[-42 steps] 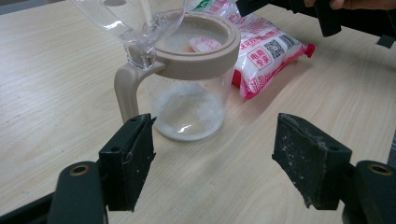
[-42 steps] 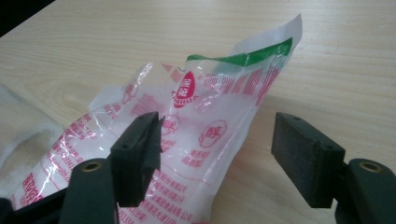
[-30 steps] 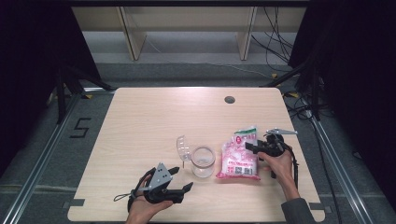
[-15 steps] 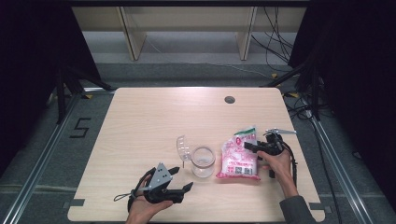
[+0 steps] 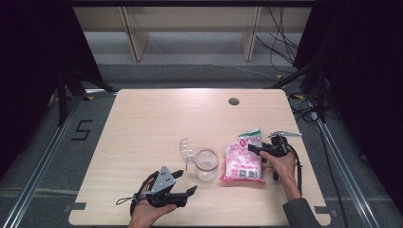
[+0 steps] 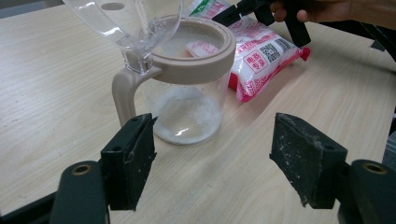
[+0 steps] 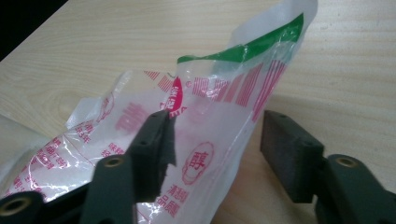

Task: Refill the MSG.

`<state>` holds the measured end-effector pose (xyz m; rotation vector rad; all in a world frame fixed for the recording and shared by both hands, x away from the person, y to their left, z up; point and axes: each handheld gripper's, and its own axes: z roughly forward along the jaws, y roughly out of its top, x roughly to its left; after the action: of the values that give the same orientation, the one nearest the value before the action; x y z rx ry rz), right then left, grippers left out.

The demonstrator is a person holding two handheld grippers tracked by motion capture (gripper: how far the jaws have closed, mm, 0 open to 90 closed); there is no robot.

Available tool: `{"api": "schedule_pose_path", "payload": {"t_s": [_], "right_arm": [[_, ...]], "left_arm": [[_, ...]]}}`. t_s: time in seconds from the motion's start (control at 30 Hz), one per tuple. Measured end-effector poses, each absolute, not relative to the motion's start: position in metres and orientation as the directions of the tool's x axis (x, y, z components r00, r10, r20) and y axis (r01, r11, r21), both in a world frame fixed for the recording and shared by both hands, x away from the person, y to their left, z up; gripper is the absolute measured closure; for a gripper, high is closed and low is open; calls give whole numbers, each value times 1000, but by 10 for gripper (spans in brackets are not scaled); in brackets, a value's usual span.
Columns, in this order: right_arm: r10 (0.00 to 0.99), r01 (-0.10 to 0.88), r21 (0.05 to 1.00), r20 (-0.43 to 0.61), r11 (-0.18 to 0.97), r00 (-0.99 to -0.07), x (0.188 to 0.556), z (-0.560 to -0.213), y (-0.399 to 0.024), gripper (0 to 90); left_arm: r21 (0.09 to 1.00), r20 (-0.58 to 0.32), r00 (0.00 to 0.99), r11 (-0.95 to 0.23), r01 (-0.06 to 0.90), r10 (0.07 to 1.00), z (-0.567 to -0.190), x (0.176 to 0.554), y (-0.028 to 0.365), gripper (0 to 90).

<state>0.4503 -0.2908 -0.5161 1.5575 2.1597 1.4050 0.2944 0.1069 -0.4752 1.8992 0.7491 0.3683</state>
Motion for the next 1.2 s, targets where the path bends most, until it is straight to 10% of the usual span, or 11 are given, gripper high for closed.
{"api": "schedule_pose_path", "payload": {"t_s": [0.8, 1.2], "right_arm": [[769, 697, 717, 448, -4, -456, 448, -515, -288, 884], [782, 631, 775, 366, 44, -505, 445, -508, -284, 900]], "left_arm": [[897, -94, 755, -275, 347, 649, -475, 294, 106, 303], [897, -97, 744, -266, 353, 661, -474, 293, 106, 307]]}}
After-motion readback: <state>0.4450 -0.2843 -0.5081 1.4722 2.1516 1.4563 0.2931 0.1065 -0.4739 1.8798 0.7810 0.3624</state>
